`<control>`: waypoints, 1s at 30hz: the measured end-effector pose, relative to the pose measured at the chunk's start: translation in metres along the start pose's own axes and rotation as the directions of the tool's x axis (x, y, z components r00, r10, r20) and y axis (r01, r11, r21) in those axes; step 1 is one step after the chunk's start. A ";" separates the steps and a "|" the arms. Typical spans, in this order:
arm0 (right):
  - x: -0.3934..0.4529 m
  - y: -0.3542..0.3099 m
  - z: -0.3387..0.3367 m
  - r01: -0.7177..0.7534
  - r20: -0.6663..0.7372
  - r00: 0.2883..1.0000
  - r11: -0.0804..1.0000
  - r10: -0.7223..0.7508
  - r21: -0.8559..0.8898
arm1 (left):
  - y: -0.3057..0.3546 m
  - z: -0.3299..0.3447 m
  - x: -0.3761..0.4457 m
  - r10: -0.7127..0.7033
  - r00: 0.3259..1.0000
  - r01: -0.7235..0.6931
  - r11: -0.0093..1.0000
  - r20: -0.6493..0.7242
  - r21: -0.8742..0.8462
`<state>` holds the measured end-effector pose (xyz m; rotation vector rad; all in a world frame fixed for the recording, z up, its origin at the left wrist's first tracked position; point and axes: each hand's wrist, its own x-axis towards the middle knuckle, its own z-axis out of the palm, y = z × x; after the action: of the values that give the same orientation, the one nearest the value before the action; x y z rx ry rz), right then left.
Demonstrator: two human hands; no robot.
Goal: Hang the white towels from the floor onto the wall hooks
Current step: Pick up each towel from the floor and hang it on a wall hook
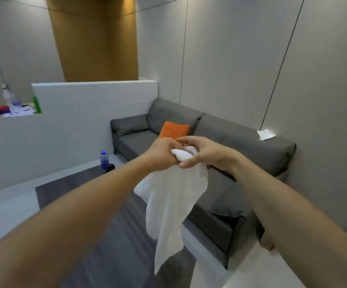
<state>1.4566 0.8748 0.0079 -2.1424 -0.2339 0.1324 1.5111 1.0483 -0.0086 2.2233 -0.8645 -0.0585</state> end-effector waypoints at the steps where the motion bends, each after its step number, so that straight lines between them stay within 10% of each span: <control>1: 0.010 0.000 -0.006 0.026 0.001 1.000 0.997 -0.026 -0.072 | 0.001 -0.002 0.009 -0.026 0.998 0.028 0.999 -0.049 0.026; 11: 0.094 0.004 -0.023 0.146 -0.030 0.980 0.808 -0.198 -0.571 | -0.051 -0.041 0.022 -0.240 0.872 0.398 0.855 -0.426 0.332; 30: 0.307 -0.043 0.012 0.186 -0.154 0.943 0.852 -0.294 -0.489 | -0.189 -0.214 -0.015 -0.376 0.512 0.721 0.677 -0.773 0.149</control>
<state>1.7491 0.9744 0.0361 -2.5607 -0.4370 -0.3486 1.6681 1.2857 0.0206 2.5671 0.3662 0.7156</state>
